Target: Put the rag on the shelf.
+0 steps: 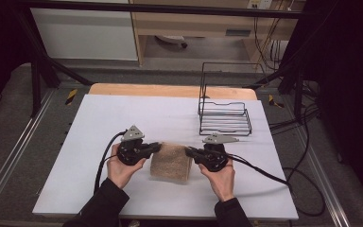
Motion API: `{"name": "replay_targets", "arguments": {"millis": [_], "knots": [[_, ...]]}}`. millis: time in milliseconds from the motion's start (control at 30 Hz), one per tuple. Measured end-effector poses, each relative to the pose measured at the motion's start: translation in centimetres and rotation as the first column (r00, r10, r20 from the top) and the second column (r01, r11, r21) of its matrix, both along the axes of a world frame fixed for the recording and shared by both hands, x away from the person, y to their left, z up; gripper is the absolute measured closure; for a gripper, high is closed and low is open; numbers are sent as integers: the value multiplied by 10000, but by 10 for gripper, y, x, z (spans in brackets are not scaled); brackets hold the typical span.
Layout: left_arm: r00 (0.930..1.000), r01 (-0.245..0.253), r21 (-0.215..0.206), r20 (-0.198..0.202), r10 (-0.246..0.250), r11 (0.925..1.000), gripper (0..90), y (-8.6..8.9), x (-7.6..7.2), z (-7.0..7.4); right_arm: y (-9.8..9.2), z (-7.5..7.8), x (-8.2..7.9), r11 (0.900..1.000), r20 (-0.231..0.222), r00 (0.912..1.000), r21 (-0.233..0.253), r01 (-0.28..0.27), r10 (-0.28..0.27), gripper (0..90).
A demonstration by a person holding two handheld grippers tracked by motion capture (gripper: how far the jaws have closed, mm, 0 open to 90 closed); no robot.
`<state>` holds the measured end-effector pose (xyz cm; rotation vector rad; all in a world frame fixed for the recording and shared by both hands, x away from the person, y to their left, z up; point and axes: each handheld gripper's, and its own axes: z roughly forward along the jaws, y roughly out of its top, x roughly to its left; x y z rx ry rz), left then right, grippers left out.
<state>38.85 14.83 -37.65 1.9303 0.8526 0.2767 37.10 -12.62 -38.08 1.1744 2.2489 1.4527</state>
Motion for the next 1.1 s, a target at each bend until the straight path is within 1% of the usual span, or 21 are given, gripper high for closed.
{"name": "replay_targets", "arguments": {"millis": [100,267,533,867,1000,1100], "knots": [[9998,-25,-230,202,30,9997,856,-2,-3,5,-3,7,-2,10000,315,9995,-11,-40,40,860],[9983,-91,-482,565,118,9988,856,-7,-7,13,-9,19,-7,9999,791,9969,-130,-52,62,860],[9961,-11,-729,881,75,9973,857,-14,-10,24,-17,33,-11,9998,1253,9921,-175,-10,32,859],[9925,223,-826,1214,-121,9963,857,-26,-11,38,-29,46,-17,9996,1688,9856,-213,168,-129,859],[9889,270,-815,1478,-147,9963,857,-31,-11,45,-33,51,-19,9994,1908,9813,-183,287,-247,859],[9862,285,-924,1648,-130,9953,857,-34,-12,49,-36,55,-20,9993,2070,9778,-144,358,-321,859]]}}
